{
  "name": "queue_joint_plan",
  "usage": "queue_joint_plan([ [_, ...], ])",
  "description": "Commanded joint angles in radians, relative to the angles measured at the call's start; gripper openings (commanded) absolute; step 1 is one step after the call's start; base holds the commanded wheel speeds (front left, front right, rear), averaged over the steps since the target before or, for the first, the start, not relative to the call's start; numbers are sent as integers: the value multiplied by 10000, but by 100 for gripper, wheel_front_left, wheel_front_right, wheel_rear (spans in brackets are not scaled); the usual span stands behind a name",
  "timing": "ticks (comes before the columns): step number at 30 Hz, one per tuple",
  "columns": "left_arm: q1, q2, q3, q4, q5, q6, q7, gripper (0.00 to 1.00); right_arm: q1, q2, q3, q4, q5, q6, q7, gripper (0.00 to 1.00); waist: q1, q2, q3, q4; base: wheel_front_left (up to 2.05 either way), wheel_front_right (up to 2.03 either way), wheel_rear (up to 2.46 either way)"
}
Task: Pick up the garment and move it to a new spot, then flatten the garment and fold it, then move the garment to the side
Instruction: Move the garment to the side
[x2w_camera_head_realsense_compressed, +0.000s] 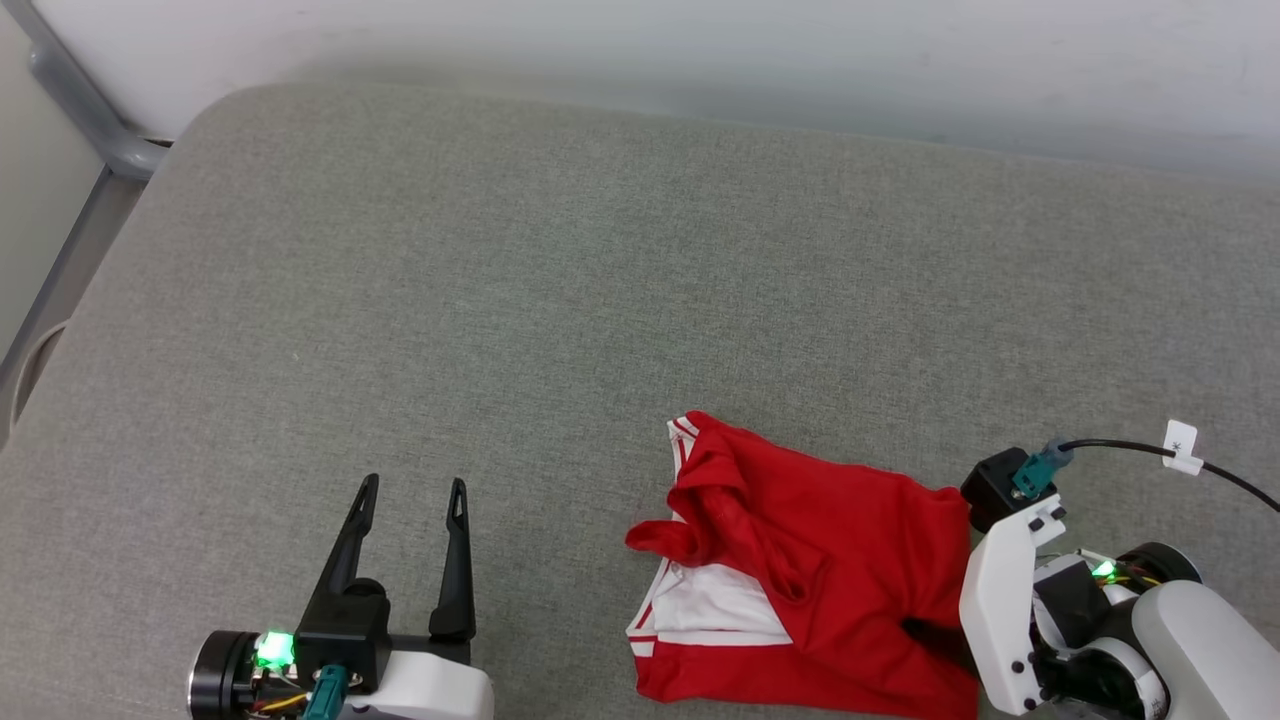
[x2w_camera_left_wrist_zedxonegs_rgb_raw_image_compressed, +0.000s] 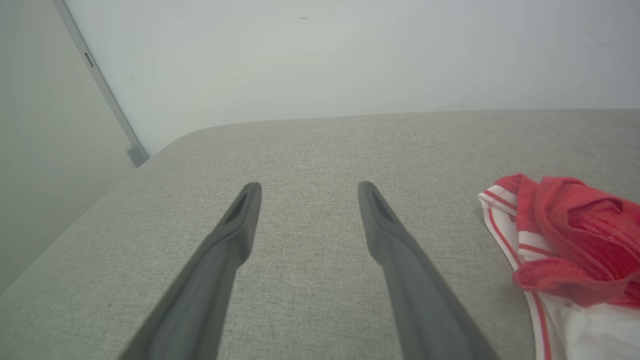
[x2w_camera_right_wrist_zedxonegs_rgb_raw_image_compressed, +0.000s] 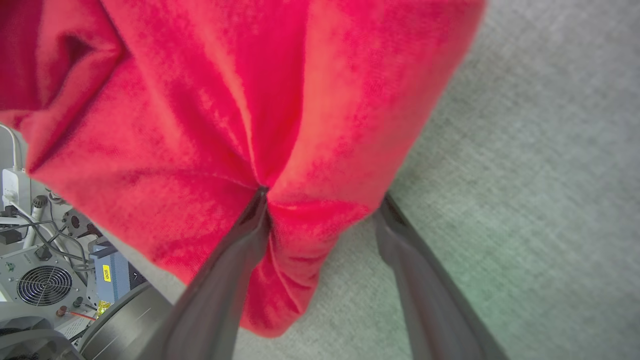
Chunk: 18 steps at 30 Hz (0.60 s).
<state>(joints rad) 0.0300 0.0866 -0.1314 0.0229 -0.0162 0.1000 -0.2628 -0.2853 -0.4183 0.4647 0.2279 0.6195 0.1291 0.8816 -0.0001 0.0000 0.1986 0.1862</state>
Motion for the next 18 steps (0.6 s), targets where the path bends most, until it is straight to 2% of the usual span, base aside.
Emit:
queue_joint_plan([
  [1,-99,-10,10,17,-5,13,-24,100,417,390,584,435,143,26,-22,9,1,0,-59,-31,0,0,0],
  [2,-53,-4,24,31,0,14,-24,100,339,361,604,414,197,26,-166,0,1,0,-101,-55,0,0,0],
  [12,198,69,95,14,44,-12,-26,100,-302,-171,524,-52,546,6,-1531,0,1,0,-458,-359,0,0,0],
  [18,398,103,224,-73,13,46,-24,100,-353,-640,607,-545,512,8,-2094,0,1,0,-599,-920,0,0,0],
])
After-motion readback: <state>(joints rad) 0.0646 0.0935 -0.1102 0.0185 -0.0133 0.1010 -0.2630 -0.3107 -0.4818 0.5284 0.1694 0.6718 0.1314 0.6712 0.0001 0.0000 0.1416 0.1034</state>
